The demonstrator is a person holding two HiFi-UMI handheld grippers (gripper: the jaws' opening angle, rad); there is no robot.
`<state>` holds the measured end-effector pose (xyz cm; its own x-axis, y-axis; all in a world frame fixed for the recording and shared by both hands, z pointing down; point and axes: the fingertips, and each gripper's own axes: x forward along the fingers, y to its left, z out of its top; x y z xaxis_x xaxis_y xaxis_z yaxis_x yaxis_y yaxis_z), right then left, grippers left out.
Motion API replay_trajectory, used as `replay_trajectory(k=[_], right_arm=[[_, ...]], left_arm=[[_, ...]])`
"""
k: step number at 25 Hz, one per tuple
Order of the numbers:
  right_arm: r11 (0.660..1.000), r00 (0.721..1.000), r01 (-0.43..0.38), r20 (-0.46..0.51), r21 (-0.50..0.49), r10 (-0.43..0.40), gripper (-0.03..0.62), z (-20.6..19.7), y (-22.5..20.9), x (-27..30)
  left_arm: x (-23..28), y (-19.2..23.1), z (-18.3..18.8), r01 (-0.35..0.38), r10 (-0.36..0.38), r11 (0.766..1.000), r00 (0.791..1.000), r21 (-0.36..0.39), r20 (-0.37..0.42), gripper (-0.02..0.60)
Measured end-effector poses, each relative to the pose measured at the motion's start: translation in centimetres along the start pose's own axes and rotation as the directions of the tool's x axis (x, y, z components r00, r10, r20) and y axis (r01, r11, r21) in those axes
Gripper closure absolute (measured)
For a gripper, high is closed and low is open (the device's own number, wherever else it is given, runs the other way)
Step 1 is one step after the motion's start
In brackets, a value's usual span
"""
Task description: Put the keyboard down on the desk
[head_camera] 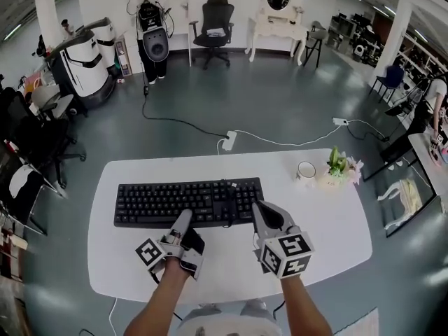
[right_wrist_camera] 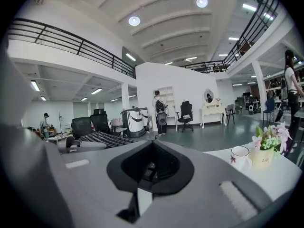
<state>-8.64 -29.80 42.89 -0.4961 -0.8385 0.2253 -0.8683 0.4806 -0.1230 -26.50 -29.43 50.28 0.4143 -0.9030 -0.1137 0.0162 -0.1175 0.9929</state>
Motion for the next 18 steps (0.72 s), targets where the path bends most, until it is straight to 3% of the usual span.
replay_trajectory(k=[9,18], right_arm=[[0.999,0.999,0.035,-0.038,0.010,-0.034,0.594,-2.0,0.5,0.2],[0.999,0.995,0.029,-0.098,0.023,-0.026,0.594,-4.5,1.8,1.3]], left_arm=[[1.6,3.6,-1.0,-0.028,0.026,0.999,0.999,-0.046,-0.041,0.494],[1.2,9.1,-1.2,-0.112,0.108,0.986,0.994,-0.121,-0.034,0.494]])
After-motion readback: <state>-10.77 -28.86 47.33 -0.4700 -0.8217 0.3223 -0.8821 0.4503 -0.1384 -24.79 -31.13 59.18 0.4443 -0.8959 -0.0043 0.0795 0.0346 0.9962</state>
